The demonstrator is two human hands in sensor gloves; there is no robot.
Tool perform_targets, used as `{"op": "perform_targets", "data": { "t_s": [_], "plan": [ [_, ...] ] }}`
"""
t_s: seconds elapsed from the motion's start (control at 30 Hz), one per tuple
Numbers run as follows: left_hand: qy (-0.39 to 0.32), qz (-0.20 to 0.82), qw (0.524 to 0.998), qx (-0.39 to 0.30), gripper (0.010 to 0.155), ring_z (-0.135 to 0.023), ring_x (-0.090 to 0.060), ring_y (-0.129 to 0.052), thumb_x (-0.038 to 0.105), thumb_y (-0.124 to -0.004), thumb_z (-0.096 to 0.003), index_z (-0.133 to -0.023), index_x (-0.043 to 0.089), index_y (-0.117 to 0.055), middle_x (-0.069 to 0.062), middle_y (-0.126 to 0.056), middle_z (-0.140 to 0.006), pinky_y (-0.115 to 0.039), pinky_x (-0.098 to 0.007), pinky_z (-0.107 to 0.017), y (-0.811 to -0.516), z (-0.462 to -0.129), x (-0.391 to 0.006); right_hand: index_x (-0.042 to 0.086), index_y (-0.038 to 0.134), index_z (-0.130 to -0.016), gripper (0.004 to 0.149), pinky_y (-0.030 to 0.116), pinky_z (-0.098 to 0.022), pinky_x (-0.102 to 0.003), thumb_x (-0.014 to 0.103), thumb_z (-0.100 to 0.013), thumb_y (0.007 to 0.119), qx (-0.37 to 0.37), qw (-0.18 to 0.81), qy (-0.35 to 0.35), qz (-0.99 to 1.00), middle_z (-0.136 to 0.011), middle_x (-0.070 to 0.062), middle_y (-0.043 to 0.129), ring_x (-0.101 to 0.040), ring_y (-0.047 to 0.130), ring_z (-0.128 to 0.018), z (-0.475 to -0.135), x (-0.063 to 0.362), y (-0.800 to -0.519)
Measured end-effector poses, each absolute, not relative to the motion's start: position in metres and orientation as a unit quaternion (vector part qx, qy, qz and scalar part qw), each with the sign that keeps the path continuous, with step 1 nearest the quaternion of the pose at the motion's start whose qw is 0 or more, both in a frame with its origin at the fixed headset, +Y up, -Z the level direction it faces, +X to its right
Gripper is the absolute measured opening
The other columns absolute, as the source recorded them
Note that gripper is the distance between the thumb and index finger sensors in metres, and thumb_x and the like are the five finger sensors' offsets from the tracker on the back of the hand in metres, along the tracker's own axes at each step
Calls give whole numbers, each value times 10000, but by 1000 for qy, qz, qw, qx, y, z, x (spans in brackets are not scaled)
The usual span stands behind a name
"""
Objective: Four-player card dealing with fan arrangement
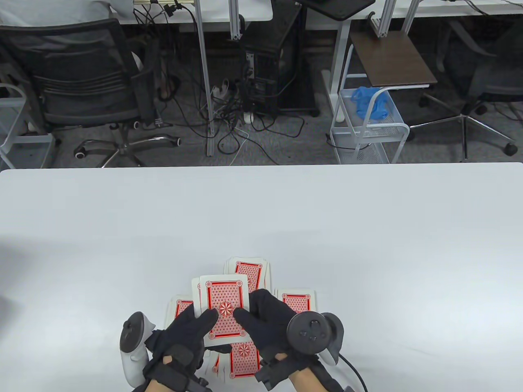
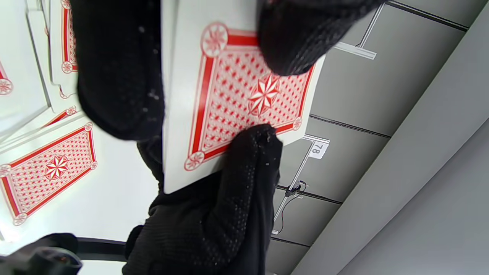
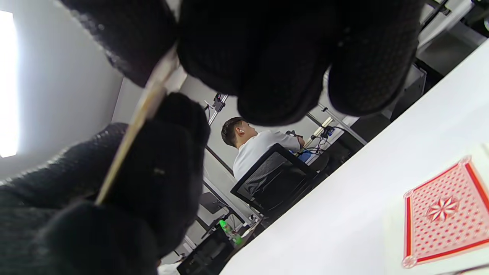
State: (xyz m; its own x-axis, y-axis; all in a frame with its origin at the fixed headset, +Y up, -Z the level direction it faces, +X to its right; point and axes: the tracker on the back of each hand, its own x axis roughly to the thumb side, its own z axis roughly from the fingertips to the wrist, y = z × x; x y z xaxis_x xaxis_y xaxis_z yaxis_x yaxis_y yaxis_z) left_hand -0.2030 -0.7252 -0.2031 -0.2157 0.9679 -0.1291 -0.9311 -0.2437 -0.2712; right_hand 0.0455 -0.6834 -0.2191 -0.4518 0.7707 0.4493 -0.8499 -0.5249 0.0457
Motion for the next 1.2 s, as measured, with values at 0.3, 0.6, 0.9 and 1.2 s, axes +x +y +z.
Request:
{"op": "perform_targets", "data": {
  "t_s": [0.3, 0.6, 0.9, 1.2],
  "plan": [
    [-58, 780, 610, -131, 477, -662, -332, -1129, 378, -785, -561, -988, 166, -777, -51, -1022, -891, -1012, -405, -382, -725, -204, -207, 67, 829, -865, 430, 824, -471, -614, 366, -632, 626, 198, 567, -66, 797, -677, -69, 979, -333, 1021, -556, -226, 55, -695],
    [-8, 786, 614, -71, 474, -641, -326, -1137, 377, -790, -557, -980, 162, -786, -48, -1032, -876, -1013, -402, -369, -723, -207, -240, 146, 862, -631, 388, 780, -475, -670, 399, -647, 568, 94, 611, -136, 774, -575, -78, 952, -398, 977, -559, -223, 92, -698],
    [17, 772, 635, -22, 473, -621, -331, -1142, 374, -798, -552, -971, 156, -797, -53, -1043, -860, -1012, -403, -356, -716, -206, -259, 79, 944, -583, 368, 676, -549, -736, 356, -596, 702, 72, 545, -49, 834, -785, -196, 897, -528, 831, -769, -227, 91, -709],
    [22, 778, 627, -6, 472, -614, -336, -1142, 370, -801, -549, -968, 152, -801, -56, -1045, -855, -1012, -406, -350, -713, -205, -267, -8, 915, -782, 396, 510, -601, -806, 318, -594, 789, 147, 256, 186, 937, -979, -331, 656, -639, 584, -899, -217, 25, -732]
  ]
}}
